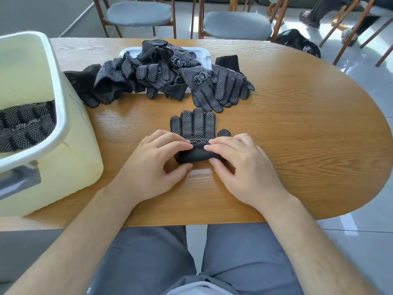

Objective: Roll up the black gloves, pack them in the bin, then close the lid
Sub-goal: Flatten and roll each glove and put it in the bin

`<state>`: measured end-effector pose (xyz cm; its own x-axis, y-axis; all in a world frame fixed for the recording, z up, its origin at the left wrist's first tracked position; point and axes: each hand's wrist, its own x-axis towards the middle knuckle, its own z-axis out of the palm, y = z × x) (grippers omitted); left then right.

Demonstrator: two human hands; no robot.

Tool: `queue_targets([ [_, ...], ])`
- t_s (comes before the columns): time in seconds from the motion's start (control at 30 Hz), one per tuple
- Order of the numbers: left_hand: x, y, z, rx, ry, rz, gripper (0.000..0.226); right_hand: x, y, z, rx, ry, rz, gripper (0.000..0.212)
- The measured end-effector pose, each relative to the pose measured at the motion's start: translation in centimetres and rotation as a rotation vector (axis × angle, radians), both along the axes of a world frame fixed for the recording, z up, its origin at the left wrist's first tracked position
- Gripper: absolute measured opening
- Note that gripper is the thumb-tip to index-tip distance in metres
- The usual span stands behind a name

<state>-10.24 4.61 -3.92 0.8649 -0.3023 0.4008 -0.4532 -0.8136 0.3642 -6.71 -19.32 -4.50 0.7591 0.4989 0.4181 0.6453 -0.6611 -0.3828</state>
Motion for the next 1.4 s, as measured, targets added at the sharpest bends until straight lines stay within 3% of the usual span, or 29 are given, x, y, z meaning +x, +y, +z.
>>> queue_targets([
  [0.1, -0.2, -0.3, 0.3, -0.071, -0.033, -0.021, 0.020, 0.0, -0.2, 0.3, 0.057, 0.025, 0.035, 0.025],
  [0.17, -1.1, -0.6, 0.8, -0.151, 0.013, -0.004, 0.016, -0.6, -0.4, 0.6, 0.138, 0.141, 0.044, 0.024],
  [0.23, -1.7, -1.0, 1.3, -0.253, 0.081, 0.039, 0.018, -1.0, -0.6, 0.9, 0.201, 0.248, 0.035, 0.024],
  [0.33, -1.1, -1.0, 1.5, -0.370, 0.169, 0.074, 0.025, -0.5, -0.2, 1.1, 0.176, 0.257, -0.003, 0.022],
  [0.47, 0.7, -0.9, 1.6, -0.212, 0.088, 0.058, 0.017, 0.7, 0.5, 1.0, 0.082, 0.137, -0.095, 0.019],
  [0.6, 1.5, -0.5, 0.3, -0.008, -0.101, -0.048, 0.014, 0.4, 0.4, 0.5, 0.031, 0.048, -0.090, 0.031],
  [0.77, 0.4, 0.6, 0.1, 0.008, 0.087, -0.054, 0.045, -1.0, -0.4, -0.4, -0.020, -0.016, -0.035, 0.050],
  [0.9, 0.9, 0.3, -0.1, -0.026, 0.065, -0.022, 0.039, -1.1, 0.2, -0.6, -0.012, -0.033, -0.063, 0.042],
  [1.1, -0.5, -0.5, 1.1, -0.042, 0.024, -0.036, 0.038, -2.5, -0.3, 0.3, 0.099, 0.054, -0.040, 0.032],
  [1.2, -1.1, -0.7, 1.5, -0.037, 0.046, -0.039, 0.040, -2.6, -0.5, 1.5, 0.148, 0.208, -0.075, 0.032],
  [1.3, 0.5, -0.7, 1.4, -0.024, 0.025, 0.038, 0.035, -0.7, 0.4, 2.2, 0.091, 0.249, -0.122, 0.028],
  [1.4, 2.4, -0.7, 1.4, 0.043, -0.117, 0.073, 0.023, 1.5, 1.3, 2.6, -0.028, 0.276, -0.198, 0.032],
])
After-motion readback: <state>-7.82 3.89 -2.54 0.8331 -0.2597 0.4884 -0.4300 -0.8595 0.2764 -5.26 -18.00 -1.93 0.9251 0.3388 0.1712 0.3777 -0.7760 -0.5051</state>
